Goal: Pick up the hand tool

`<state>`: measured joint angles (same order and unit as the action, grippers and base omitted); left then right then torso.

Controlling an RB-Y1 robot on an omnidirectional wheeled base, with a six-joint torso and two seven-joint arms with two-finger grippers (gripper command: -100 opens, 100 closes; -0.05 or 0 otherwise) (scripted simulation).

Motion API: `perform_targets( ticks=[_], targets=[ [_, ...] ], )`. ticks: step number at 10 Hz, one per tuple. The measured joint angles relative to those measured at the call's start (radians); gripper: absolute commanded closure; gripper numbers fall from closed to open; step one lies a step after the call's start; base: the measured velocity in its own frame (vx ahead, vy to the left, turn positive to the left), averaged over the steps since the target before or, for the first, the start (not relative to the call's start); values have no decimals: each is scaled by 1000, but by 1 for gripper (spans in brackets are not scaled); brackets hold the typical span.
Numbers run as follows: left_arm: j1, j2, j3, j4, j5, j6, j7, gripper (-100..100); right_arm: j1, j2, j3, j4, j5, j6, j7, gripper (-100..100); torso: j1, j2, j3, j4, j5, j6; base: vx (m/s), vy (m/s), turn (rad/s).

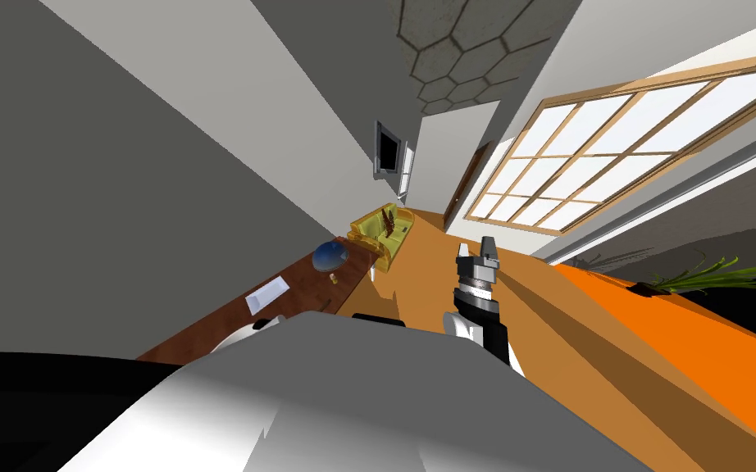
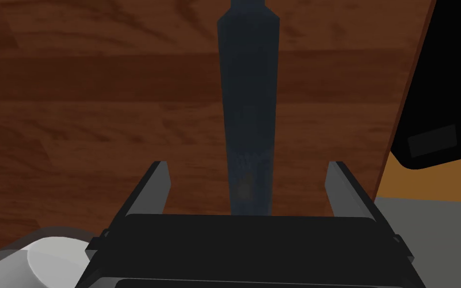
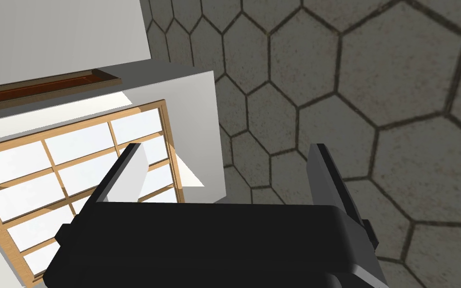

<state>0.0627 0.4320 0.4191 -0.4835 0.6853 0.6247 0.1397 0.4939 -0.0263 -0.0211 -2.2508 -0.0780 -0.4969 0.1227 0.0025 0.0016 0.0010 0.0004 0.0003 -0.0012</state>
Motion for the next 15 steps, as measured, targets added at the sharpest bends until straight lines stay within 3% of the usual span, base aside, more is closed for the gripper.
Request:
perform_targets(
  ticks=[1, 2, 3, 5, 7, 9, 11, 12, 15],
  targets=[
    [-8, 6, 2, 23, 8, 7, 0, -100, 0, 0, 0, 0, 0, 0, 0, 0, -1, -1, 0, 0, 0, 0, -6, 13, -1],
    [-9, 7, 2, 26, 10, 7, -3, 0, 0, 0, 0, 0, 0, 0, 0, 0, -2, -1, -1, 0, 0, 0, 0, 0, 0],
    [-9, 7, 2, 26, 9, 7, -2, -100, 0, 0, 0, 0, 0, 0, 0, 0, -3, -2, -1, 0, 0, 0, -28, 39, -42],
    [-43, -8, 1, 80, -6, -28, 10, -100, 0, 0, 0, 0, 0, 0, 0, 0, 1, 1, 0, 0, 0, 0, -55, 72, -55],
    [-33, -38, -12, 41, -54, -34, 75, -100, 0, 0, 0, 0, 0, 0, 0, 0, 1, 1, 1, 0, 0, 0, -31, 56, -21],
    [-71, -35, -7, 110, -45, -64, 62, -100, 0, 0, 0, 0, 0, 0, 0, 0, -1, -1, 0, 0, 0, 0, -28, 45, -41],
    [-101, -57, -12, 152, -73, -99, 92, -100, 0, 0, 0, 0, 0, 0, 0, 0, 1, 1, 0, 0, 0, 0, -37, 50, -29],
    [-103, -57, -12, 157, -73, -105, 92, 100, 0, 0, 0, 0, 0, 0, 0, 0, -1, 0, 0, 0, 0, 0, -4, 6, 1],
    [-102, -59, -12, 157, -73, -102, 92, 100, 0, 0, 0, 0, 0, 0, 0, 0, -1, -2, -1, 0, 0, 0, 0, 0, 0]
  ],
)
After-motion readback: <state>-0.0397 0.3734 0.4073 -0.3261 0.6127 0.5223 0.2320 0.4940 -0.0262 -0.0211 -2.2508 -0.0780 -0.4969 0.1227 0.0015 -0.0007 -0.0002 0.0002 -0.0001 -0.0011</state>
